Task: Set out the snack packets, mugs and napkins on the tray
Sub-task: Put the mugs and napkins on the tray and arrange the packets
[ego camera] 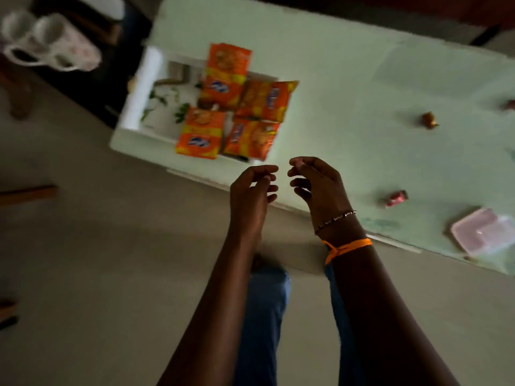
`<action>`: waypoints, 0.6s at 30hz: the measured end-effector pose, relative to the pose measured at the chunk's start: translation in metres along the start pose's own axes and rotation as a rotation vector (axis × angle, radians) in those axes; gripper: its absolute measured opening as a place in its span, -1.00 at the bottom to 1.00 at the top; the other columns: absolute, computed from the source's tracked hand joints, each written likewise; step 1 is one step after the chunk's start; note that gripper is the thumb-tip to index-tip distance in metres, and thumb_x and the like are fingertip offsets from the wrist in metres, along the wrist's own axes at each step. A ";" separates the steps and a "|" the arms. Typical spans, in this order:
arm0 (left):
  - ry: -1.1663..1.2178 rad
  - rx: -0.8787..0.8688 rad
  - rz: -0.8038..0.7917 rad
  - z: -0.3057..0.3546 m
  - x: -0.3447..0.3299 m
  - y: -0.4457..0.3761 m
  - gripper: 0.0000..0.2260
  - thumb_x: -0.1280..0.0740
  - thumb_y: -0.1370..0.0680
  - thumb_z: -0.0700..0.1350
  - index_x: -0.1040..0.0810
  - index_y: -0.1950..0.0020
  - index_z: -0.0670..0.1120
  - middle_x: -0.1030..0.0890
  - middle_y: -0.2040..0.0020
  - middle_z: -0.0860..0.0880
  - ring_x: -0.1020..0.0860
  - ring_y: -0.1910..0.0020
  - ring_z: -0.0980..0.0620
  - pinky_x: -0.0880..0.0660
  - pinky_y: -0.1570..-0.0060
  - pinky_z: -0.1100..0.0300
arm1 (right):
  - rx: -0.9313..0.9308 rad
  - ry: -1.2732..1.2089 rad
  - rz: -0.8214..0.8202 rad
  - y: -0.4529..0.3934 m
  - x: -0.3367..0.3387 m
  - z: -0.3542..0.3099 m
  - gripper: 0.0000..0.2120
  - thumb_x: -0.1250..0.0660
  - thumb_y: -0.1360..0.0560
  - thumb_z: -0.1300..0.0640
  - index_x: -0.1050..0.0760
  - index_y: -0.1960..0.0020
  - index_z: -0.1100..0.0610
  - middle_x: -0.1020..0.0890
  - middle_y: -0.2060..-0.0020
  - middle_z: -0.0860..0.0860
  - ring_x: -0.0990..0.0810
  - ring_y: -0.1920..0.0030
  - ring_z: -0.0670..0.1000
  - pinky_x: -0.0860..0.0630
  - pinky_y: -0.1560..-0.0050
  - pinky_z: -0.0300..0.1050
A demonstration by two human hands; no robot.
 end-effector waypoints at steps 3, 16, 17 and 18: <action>0.039 0.011 0.066 0.008 0.064 -0.012 -0.78 -0.20 -0.54 -0.26 -0.59 0.10 -0.02 -0.58 0.19 0.02 -0.55 0.29 0.17 -0.50 0.29 0.36 | -0.010 -0.004 -0.061 -0.002 -0.063 0.005 -0.77 -0.15 -0.55 0.28 -0.46 0.23 0.11 -0.50 0.32 0.05 -0.42 0.35 -0.03 -0.32 0.27 -0.26; 0.167 0.054 0.171 0.028 0.230 -0.138 -0.79 -0.20 -0.55 -0.25 -0.56 0.06 0.01 -0.56 0.16 0.01 -0.55 0.24 0.10 -0.51 0.22 0.31 | -0.062 0.102 -0.212 -0.082 -0.274 0.031 -0.79 -0.16 -0.55 0.26 -0.49 0.21 0.10 -0.51 0.32 0.03 -0.44 0.35 -0.06 -0.35 0.27 -0.28; 0.163 0.069 0.172 0.031 0.240 -0.151 -0.79 -0.20 -0.55 -0.25 -0.56 0.06 0.02 -0.56 0.16 0.01 -0.55 0.23 0.10 -0.51 0.22 0.31 | -0.072 0.090 -0.202 -0.091 -0.289 0.030 -0.80 -0.17 -0.54 0.26 -0.49 0.20 0.11 -0.51 0.32 0.03 -0.44 0.35 -0.06 -0.35 0.27 -0.28; 0.161 0.085 0.171 0.035 0.250 -0.165 -0.79 -0.20 -0.55 -0.25 -0.56 0.07 0.02 -0.56 0.17 0.02 -0.55 0.22 0.10 -0.51 0.21 0.31 | -0.083 0.073 -0.187 -0.101 -0.304 0.029 -0.80 -0.18 -0.54 0.27 -0.49 0.20 0.11 -0.51 0.33 0.03 -0.44 0.36 -0.06 -0.35 0.27 -0.27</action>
Point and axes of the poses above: each hand's wrist, its own y-axis away from the middle knuckle, its own x-axis out of the back of the hand, z = x × y, the point moved 8 cm from there along -y, towards the middle knuckle
